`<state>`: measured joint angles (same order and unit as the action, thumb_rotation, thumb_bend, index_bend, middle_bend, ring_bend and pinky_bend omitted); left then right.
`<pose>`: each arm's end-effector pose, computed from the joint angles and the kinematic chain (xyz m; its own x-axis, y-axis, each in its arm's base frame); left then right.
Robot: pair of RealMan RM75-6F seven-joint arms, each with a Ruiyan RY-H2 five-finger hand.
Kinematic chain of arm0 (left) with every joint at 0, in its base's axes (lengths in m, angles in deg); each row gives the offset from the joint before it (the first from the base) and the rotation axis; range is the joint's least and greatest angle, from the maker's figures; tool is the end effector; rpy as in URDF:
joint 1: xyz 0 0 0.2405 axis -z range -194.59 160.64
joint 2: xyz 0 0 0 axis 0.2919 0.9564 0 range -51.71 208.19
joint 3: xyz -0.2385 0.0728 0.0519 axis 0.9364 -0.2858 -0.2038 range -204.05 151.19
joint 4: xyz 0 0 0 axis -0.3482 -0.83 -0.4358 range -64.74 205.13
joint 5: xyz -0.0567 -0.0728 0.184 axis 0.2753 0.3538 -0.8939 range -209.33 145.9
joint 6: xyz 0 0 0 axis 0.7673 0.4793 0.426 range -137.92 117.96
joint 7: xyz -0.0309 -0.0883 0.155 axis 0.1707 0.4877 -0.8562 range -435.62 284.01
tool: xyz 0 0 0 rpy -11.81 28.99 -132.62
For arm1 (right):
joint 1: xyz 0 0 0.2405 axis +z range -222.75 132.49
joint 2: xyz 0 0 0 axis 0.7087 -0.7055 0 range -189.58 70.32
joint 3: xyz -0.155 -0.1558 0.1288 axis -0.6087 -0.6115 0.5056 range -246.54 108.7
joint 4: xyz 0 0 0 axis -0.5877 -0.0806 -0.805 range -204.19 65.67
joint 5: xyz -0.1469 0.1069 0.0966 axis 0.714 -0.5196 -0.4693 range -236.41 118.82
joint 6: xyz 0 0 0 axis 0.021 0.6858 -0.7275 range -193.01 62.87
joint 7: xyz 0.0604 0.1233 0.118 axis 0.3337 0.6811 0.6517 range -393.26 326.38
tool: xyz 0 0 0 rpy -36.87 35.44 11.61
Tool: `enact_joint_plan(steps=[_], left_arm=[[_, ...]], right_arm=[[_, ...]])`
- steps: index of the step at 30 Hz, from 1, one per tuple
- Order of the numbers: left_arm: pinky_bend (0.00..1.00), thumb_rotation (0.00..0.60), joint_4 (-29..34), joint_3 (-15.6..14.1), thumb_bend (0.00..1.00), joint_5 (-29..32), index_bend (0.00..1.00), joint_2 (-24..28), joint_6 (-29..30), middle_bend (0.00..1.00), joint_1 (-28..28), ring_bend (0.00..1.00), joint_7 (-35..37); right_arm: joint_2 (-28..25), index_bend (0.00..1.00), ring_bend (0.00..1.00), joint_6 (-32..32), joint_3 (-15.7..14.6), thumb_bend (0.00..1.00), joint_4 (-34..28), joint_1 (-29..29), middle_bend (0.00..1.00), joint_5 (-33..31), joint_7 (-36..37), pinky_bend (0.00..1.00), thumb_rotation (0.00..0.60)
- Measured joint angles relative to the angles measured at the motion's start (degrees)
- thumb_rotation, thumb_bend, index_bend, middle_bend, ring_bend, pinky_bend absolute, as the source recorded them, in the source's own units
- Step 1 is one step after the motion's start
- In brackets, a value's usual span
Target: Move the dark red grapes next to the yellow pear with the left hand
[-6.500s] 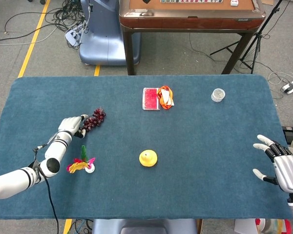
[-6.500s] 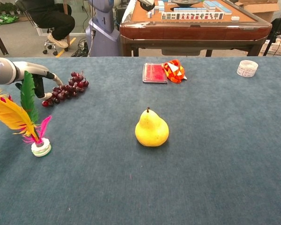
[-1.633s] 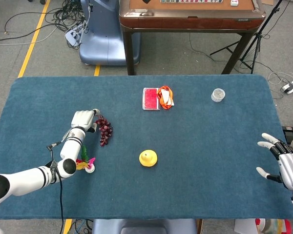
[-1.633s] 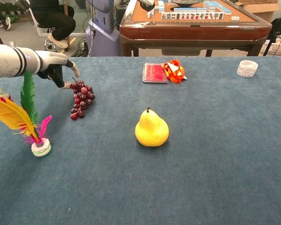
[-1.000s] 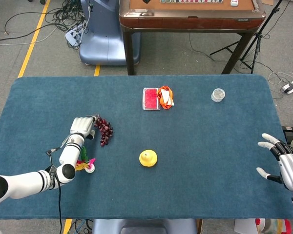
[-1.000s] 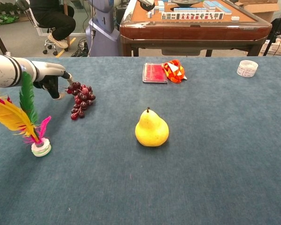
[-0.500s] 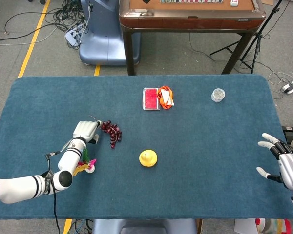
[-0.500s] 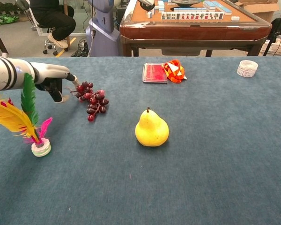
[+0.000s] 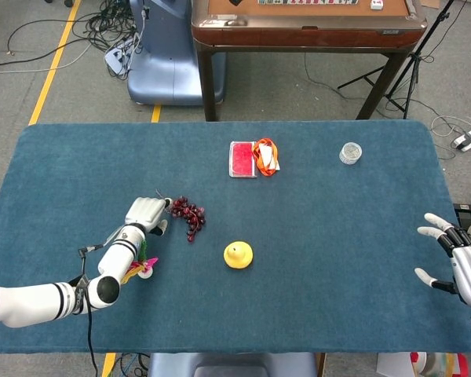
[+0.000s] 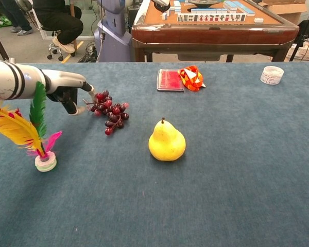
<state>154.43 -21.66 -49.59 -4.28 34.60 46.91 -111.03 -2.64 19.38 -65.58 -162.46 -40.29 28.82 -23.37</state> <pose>-0.1376 0.4297 -0.0202 0.5053 0.5014 0.7024 0.8551 -0.1813 -0.4857 -0.3077 -0.2196 0.1984 0.3356 -0.0030 0.9420 -0.9415 -0.0353 0.3353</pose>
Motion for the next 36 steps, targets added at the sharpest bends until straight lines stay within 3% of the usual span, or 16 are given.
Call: enact_joint_plan(steps=[14, 28, 36], left_arm=[[1.00, 0.600, 1.0, 0.9, 0.55, -7.8, 0.34, 2.7, -5.7, 1.00, -1.6, 1.00, 7.8], [1.00, 0.600, -0.7, 3.7, 0.54, -19.5, 0.27, 1.3, 2.4, 0.96, -6.5, 0.86, 15.5], [1.00, 0.600, -3.3, 4.1, 0.54, -18.1, 0.30, -0.1, 2.8, 1.00, -6.1, 1.00, 13.3]], right_arm=[[0.2, 0.29, 0.17, -0.5, 0.1, 0.11, 0.2, 0.2, 0.17, -0.4, -0.2, 0.31, 0.600], [0.2, 0.29, 0.17, -0.7, 0.1, 0.11, 0.3, 0.2, 0.17, -0.6, -0.1, 0.31, 0.600], [0.4, 0.29, 0.17, -0.9, 0.1, 0.11, 0.3, 0.3, 0.17, -0.6, -0.2, 0.31, 0.600]])
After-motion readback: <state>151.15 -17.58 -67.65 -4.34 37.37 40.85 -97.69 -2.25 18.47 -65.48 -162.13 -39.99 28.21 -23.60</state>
